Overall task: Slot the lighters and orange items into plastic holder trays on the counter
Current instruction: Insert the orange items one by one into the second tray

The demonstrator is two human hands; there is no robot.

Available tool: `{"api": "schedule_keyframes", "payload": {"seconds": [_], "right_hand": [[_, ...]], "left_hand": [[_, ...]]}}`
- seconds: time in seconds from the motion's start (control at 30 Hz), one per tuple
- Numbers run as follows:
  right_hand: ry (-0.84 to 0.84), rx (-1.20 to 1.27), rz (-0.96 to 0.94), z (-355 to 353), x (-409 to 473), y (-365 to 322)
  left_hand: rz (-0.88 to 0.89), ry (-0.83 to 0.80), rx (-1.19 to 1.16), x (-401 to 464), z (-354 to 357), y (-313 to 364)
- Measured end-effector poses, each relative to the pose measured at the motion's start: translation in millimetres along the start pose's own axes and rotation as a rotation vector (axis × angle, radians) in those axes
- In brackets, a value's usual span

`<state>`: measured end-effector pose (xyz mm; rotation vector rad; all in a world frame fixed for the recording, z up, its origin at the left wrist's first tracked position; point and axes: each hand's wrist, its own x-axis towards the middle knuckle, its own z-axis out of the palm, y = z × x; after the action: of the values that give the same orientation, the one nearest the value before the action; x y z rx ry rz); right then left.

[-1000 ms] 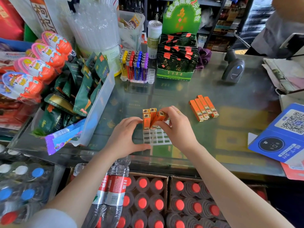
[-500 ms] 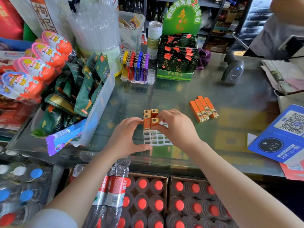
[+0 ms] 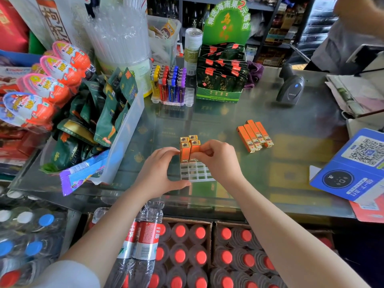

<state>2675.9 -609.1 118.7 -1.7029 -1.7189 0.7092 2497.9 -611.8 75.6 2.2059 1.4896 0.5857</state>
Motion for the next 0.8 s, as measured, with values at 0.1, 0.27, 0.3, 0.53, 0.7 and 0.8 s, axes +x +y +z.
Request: {"api": "schedule_keyframes", "payload": {"seconds": [0.1,0.27,0.3,0.53,0.7,0.8], "right_hand": [[0.011,-0.075,-0.01,7.4,-5.3,4.0],[-0.039,-0.218,-0.101,-2.1,-2.7,12.3],[-0.043,-0.216,-0.117,-8.4,-0.3,16.3],[0.168,-0.438,0.111,-46.6,21.6,65.0],[0.17,-0.546,0.164,-50.5,26.5,74.4],[0.161,-0.626,0.126,-46.4,30.3,70.3]], "left_hand": [[0.005,0.002,-0.003,-0.4,-0.5,1.1],[-0.011,-0.012,-0.012,0.6,-1.1,2.5],[-0.017,-0.021,-0.018,1.2,-1.4,2.9],[-0.005,-0.05,-0.017,6.9,0.3,6.6],[0.012,-0.068,-0.009,16.3,2.8,11.0],[-0.001,-0.081,-0.012,17.2,4.1,9.9]]}}
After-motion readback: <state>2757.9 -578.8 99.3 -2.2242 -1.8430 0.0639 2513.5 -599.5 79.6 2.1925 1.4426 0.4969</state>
